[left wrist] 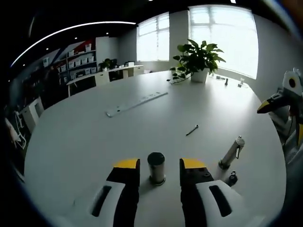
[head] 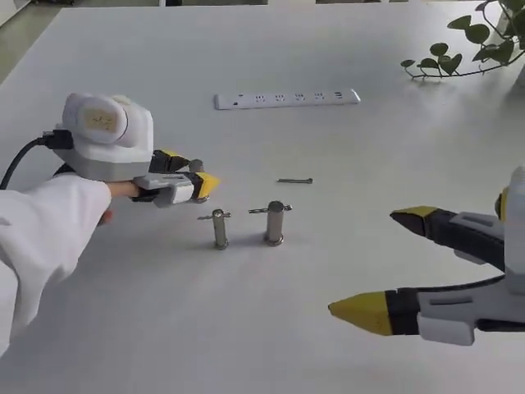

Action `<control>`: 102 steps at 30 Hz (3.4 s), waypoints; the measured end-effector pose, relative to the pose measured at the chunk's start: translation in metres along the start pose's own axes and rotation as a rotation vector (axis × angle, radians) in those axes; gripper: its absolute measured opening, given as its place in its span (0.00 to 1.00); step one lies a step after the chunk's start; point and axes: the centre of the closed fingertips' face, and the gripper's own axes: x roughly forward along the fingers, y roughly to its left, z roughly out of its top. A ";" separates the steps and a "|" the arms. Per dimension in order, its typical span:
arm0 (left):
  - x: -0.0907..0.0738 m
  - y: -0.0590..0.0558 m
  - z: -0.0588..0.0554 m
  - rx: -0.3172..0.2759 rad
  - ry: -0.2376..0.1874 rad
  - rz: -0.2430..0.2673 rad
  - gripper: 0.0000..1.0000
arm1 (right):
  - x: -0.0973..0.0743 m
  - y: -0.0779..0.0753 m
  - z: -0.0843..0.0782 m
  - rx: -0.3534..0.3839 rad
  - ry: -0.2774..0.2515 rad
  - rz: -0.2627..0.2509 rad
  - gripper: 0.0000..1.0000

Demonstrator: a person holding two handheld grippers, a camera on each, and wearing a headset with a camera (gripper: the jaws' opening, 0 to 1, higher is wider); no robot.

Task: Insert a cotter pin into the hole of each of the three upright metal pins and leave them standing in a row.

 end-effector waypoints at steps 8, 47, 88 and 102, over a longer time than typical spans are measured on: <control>0.002 0.006 0.000 -0.003 0.002 0.015 0.13 | -0.003 0.001 -0.004 0.003 0.015 0.006 0.90; -0.097 -0.008 0.053 0.062 -0.132 0.023 0.11 | -0.017 -0.010 0.007 0.010 -0.039 -0.044 0.89; -0.057 -0.156 -0.017 0.150 -0.052 -0.248 0.11 | -0.020 -0.002 -0.016 0.022 0.032 -0.034 0.89; -0.048 -0.163 -0.032 0.178 -0.022 -0.270 0.11 | -0.020 -0.001 -0.020 0.031 0.039 -0.031 0.88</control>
